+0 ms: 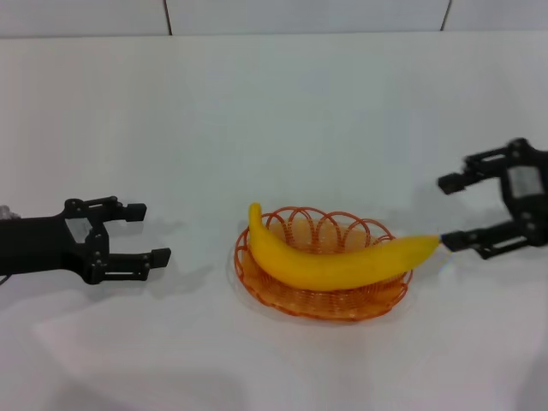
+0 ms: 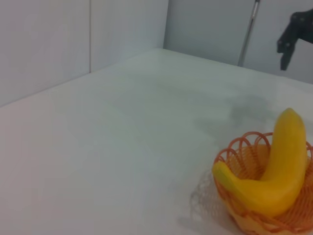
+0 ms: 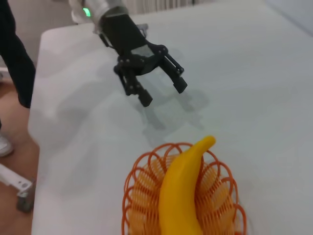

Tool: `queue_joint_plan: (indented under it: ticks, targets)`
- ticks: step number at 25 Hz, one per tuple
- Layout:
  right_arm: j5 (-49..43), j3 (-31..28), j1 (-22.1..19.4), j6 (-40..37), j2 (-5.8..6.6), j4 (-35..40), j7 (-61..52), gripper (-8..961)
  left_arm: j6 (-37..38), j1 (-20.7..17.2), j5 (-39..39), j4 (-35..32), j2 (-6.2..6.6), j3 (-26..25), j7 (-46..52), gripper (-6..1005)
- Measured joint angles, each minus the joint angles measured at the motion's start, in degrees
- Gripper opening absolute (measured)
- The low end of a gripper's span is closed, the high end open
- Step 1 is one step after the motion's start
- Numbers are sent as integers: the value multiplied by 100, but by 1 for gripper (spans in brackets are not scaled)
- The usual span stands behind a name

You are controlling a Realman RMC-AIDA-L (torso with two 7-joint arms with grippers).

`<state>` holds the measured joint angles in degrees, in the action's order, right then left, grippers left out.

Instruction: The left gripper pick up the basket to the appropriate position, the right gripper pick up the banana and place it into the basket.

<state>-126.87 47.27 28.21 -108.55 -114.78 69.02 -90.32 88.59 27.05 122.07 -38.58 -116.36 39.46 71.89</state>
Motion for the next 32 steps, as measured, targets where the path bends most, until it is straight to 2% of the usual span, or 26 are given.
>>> queue_joint_plan:
  ticks: [4,7,10,14,21,28,32]
  targets:
    - [-1,-716,-307,-80,4,-343,970,751,0,-8,23,0,0,0,0,868]
    - [-10,-1105,-393,-71,125,-881,1476,750,0,-20,13,0,0,0,0,868]
    - [-17,-1232,-419,15,265,-1525,2047,749,0,-24,7,0,0,0,0,868]
    - [-130,-1242,-422,281,359,-2033,2378,748,0,-24,31,0,-5,0,-3,868]
    - [-419,-1257,-376,665,354,-2468,2440,747,264,-17,-19,52,-36,7,-526,868]
    - [-397,-1426,-350,658,325,-2502,2449,745,298,39,-253,430,-38,9,-1182,868]
    - [-397,-1454,-341,640,311,-2512,2460,745,299,45,-272,445,-36,9,-1203,868]
